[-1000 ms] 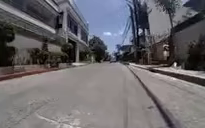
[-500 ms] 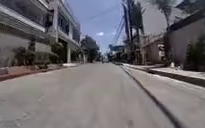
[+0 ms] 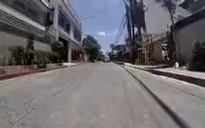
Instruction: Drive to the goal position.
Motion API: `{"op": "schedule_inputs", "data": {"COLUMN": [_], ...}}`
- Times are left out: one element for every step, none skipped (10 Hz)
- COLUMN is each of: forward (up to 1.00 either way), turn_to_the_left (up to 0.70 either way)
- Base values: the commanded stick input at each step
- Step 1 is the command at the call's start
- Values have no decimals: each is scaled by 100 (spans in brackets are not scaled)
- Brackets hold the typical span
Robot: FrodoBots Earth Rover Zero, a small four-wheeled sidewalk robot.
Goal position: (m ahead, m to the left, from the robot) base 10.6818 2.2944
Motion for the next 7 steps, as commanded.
{"op": "schedule_inputs", "data": {"forward": [100, 100, 100, 100, 100, 100, 100], "turn_to_the_left": [-38, -3, 3, -31, -37, -37, -37]}}
